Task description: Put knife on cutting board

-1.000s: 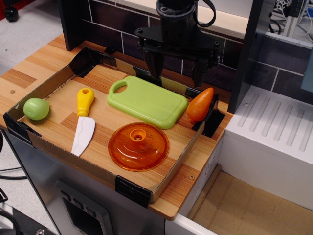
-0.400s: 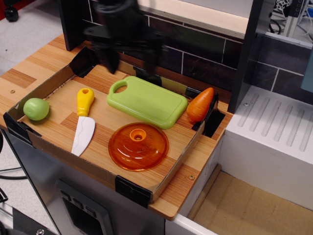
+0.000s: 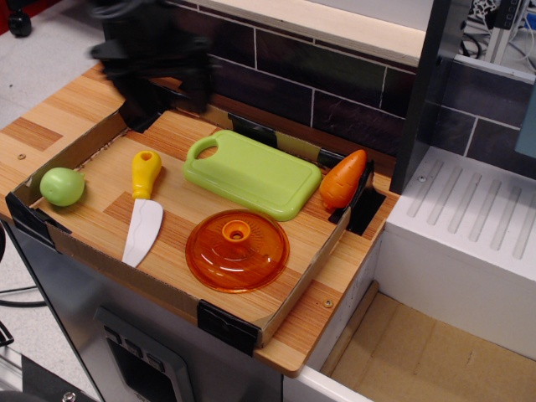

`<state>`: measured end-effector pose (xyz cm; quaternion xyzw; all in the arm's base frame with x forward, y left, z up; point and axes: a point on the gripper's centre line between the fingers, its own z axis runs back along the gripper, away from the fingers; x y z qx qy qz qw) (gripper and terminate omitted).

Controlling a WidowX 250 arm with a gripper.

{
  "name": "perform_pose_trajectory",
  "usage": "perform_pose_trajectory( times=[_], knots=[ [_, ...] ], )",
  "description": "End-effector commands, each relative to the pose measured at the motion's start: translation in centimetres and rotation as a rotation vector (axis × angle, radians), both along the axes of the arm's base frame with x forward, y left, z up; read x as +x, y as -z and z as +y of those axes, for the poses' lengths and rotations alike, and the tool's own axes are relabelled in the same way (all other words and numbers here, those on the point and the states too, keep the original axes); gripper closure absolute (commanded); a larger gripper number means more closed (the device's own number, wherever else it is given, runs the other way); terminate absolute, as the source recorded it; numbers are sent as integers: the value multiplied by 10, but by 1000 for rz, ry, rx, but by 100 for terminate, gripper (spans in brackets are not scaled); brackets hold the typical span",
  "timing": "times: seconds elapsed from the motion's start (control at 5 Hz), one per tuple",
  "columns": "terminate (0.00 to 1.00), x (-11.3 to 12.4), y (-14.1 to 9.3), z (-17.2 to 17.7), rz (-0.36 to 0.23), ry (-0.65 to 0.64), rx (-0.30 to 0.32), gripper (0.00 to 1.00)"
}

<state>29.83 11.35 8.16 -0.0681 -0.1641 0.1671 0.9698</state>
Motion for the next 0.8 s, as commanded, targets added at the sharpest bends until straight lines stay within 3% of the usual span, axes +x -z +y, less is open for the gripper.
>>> perform_pose_trajectory(
  times=[0.0,0.2,0.6],
  knots=[
    [0,-17,7,21,132,-89,73,0],
    [0,-19,17,19,226,-137,92,0],
    [0,-19,46,15,182,-149,63,0]
  ],
)
